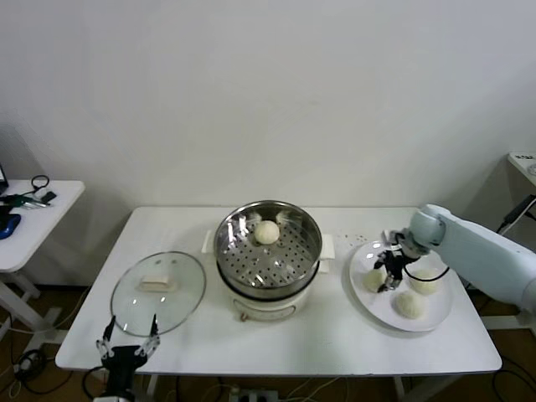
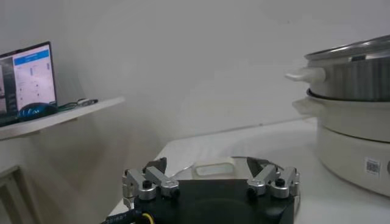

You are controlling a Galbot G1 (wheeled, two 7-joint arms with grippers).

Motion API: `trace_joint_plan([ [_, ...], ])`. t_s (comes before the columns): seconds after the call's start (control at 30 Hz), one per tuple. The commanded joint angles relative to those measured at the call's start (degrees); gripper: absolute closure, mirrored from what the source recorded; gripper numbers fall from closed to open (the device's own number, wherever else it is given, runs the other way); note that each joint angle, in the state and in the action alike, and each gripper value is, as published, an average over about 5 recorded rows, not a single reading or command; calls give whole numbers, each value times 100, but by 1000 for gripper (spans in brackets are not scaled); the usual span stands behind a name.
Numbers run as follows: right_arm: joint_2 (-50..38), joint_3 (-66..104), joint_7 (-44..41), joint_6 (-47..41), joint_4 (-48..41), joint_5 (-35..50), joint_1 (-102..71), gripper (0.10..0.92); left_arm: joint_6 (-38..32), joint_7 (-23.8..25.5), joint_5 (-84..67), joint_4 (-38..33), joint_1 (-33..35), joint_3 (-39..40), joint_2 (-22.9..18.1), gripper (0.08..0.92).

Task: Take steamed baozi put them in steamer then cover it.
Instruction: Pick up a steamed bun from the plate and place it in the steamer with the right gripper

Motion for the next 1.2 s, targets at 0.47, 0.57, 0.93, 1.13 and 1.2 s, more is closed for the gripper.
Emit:
trace_joint_plan([
  [0.47,881,-3016,222,-528,687,3687,4106,377,27,108,-212,-188,-7,226,62,177],
  [0.57,1220,-3115,262,-643,744,3983,4268,373,102,144,-253,-261,6,276,41,177],
  [0.93,2897,-3245,669,-886,585,4432,4009,372,90,195,-138,-344,103,358,186,177],
  [1.13,3386,-3237,1085,-1078,581,4399,3644,372,76,189,-110,-364,169,356,201,177],
  [1.2,3485,-3243,1165,-1122,577,4406,3522,372,77,182,-96,-358,187,351,201,177],
])
